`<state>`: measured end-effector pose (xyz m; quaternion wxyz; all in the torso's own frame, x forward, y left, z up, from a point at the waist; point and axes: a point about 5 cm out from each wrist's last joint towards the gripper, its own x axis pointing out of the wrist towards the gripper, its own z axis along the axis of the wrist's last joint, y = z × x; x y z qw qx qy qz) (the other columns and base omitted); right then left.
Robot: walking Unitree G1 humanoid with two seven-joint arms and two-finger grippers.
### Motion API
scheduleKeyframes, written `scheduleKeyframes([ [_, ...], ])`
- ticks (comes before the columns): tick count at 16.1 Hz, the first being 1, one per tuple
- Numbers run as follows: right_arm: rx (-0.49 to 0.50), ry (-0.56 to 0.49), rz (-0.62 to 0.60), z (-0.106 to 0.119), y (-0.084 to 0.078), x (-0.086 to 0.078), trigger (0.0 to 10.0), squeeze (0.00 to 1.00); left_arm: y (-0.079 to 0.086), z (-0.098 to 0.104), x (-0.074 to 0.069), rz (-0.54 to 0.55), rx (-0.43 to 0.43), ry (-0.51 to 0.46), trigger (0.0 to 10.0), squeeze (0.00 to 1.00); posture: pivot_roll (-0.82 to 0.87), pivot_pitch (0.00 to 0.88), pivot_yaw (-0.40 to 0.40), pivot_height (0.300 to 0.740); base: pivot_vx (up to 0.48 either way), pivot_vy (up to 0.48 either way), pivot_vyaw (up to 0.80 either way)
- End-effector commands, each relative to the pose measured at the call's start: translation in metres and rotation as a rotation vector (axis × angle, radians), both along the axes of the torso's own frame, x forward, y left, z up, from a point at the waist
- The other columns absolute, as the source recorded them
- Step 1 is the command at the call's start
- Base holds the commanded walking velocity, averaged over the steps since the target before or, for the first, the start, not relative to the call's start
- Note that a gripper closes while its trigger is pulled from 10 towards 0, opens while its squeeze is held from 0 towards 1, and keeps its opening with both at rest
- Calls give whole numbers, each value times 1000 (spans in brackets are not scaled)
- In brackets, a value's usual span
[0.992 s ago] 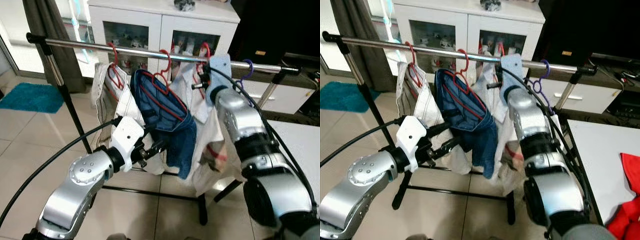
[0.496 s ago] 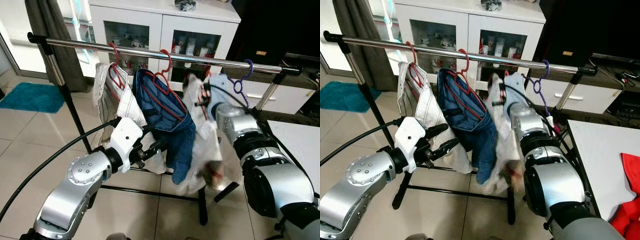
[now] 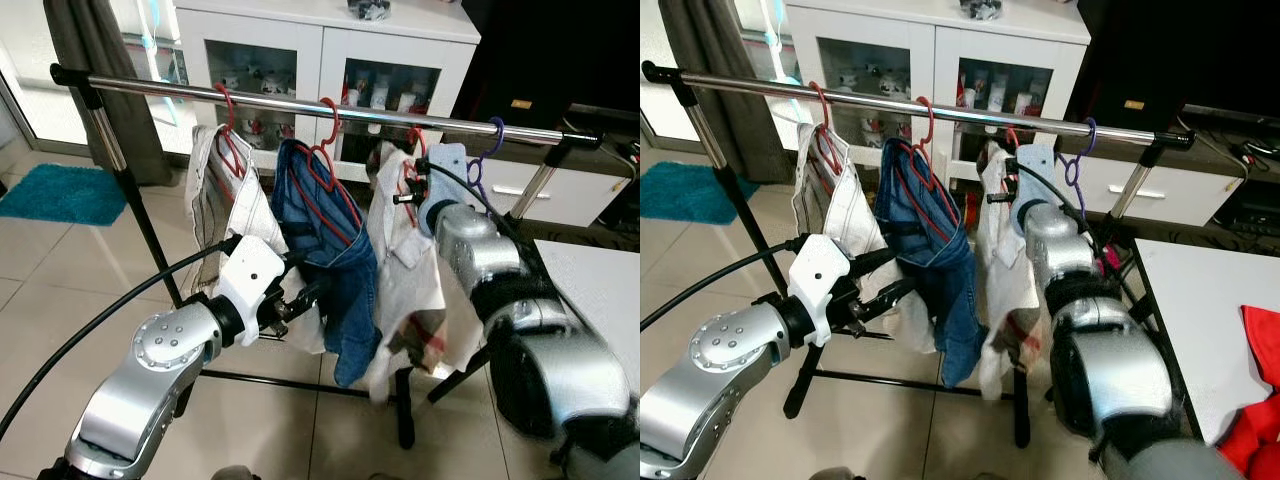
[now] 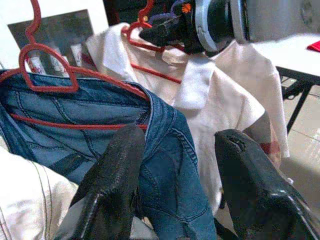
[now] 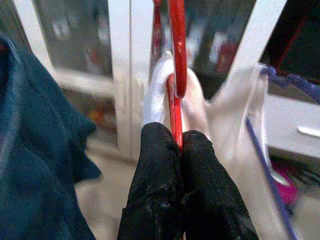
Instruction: Hang hanger
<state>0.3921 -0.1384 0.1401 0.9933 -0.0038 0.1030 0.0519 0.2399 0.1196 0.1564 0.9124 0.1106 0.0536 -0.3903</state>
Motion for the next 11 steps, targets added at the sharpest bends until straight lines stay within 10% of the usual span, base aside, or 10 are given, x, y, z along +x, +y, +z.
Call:
scheduleKeyframes([
  [1, 63, -133, -30, 19, -1, 2, 10000, 0, -1, 4, -2, 1, -1, -22, 10000, 0, 122, 0, -71, 740, 0, 0, 0],
  [7, 125, -234, -62, 30, 10, 1, 10000, 0, -1, 5, -1, 3, -6, -34, 10000, 0, 124, 0, -68, 740, 0, 0, 0],
  [11, 34, -116, -101, 40, 8, 16, 10000, 0, -1, 6, -2, 3, -3, -31, 10000, 0, 132, 0, -72, 740, 0, 0, 0],
])
